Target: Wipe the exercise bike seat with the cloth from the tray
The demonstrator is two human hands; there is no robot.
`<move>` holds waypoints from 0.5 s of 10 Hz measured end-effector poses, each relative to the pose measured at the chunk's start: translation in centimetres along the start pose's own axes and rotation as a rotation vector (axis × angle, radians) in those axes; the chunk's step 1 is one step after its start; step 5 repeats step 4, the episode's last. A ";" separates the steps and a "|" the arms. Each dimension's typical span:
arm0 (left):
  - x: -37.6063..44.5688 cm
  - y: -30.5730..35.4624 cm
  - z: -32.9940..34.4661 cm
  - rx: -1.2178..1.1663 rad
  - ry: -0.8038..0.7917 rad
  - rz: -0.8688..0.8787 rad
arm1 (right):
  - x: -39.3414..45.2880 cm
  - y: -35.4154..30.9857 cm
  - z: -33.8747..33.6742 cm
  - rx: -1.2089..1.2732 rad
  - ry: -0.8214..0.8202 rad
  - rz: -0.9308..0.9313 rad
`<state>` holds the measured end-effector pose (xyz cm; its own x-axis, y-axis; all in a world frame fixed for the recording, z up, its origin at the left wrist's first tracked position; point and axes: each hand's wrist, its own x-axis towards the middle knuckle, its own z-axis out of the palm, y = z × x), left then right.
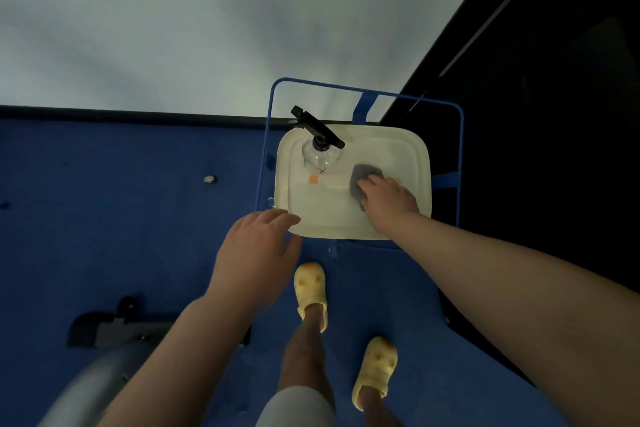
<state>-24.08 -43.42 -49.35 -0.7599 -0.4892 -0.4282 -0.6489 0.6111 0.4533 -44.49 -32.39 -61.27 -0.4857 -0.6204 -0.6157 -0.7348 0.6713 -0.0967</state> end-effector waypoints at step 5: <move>-1.9 5.2 -3.4 0.014 0.149 0.063 | -8.2 0.9 -6.8 0.092 0.084 -0.040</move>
